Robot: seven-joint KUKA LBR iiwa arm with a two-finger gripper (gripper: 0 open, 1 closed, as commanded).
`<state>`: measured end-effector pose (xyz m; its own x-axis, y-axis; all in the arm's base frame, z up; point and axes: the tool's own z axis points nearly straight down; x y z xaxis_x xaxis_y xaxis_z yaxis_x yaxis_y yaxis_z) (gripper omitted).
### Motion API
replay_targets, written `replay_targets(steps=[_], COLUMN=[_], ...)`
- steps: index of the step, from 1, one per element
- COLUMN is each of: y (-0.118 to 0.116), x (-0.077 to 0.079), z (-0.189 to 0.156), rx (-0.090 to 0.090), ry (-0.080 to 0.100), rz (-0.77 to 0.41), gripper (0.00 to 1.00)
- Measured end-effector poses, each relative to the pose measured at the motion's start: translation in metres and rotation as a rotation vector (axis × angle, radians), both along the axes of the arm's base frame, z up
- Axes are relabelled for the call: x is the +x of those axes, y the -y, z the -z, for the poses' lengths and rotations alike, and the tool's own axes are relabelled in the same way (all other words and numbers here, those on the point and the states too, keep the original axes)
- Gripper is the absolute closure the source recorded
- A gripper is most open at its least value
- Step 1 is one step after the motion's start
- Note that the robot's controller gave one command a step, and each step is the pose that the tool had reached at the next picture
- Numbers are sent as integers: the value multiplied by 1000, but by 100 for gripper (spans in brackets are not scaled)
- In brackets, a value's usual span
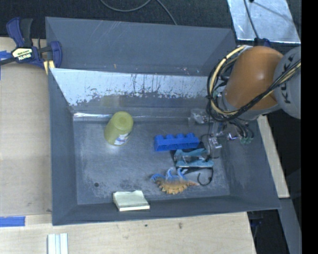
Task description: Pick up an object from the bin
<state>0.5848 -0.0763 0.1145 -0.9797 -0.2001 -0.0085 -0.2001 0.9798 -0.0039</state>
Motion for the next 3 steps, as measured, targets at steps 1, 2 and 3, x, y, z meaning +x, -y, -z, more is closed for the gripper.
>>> replay_targets(steps=[1,2,3], y=[-21,-36,-62], x=[8,24,18], z=[8,16,8], rx=[3,-1,3], ry=[2,1,2], rz=[7,-23,127], gripper=[0,0,0])
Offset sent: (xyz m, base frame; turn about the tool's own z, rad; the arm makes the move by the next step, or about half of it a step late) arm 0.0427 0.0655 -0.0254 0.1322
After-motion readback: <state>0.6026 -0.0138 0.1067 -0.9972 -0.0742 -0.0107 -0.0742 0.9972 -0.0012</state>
